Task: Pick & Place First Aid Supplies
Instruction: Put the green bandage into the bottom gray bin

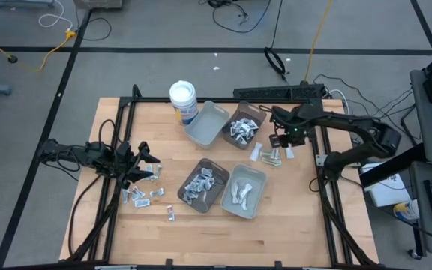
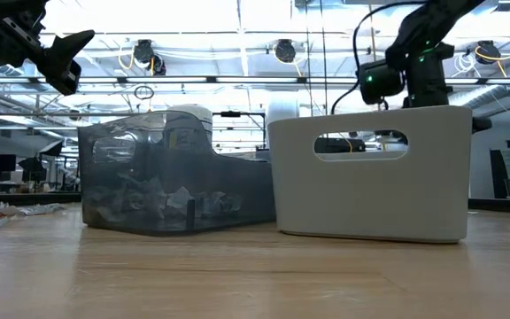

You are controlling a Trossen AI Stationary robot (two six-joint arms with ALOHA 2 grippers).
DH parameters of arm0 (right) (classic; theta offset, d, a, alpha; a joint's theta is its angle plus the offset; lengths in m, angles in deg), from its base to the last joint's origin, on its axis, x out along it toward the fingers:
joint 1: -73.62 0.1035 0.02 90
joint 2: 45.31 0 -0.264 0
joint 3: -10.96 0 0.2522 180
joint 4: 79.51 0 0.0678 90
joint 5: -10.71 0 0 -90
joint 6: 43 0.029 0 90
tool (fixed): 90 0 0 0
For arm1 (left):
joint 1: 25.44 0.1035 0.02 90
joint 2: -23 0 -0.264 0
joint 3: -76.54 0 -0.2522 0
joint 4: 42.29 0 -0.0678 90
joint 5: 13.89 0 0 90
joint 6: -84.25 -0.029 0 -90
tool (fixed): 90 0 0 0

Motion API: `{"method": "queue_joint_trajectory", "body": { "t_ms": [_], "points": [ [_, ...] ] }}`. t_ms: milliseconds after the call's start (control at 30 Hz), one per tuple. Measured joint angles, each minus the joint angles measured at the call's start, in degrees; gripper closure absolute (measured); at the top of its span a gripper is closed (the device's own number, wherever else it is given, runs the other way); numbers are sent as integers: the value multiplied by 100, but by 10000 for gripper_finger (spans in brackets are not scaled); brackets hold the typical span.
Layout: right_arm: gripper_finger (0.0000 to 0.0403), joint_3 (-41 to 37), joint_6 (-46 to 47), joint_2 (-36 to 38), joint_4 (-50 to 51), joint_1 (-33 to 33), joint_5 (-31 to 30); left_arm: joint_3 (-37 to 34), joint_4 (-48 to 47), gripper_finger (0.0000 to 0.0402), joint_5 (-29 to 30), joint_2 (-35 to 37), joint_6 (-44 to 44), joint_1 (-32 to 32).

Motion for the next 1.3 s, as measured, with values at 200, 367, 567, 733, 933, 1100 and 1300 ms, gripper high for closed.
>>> {"method": "queue_joint_trajectory", "body": {
  "t_ms": [200, 367, 567, 733, 933, 1100, 1300],
  "points": [
    [283, -8, -99, -438, -165, -231, -109, 0, 0, 135, 0, 0, -1, 1],
    [287, -17, -215, -800, -214, -446, -28, 0, 2, 135, 0, 0, 0, 1],
    [288, -225, -476, -991, -575, -572, 516, 0, 0, 135, 0, 0, -2, 0],
    [289, -438, -399, -1006, -685, -623, 636, 0, 0, 135, 0, 0, -1, 1],
    [302, -592, -386, -1010, -777, -715, 642, 0, 2, 135, 0, 0, 0, 0],
    [365, -592, -424, -1005, -791, -716, 657, 0, 0, 135, 0, 0, 0, 2],
    [397, -589, -353, -1004, -777, -716, 654, 0, 0, 135, 0, 0, 0, 2]
  ]
}}
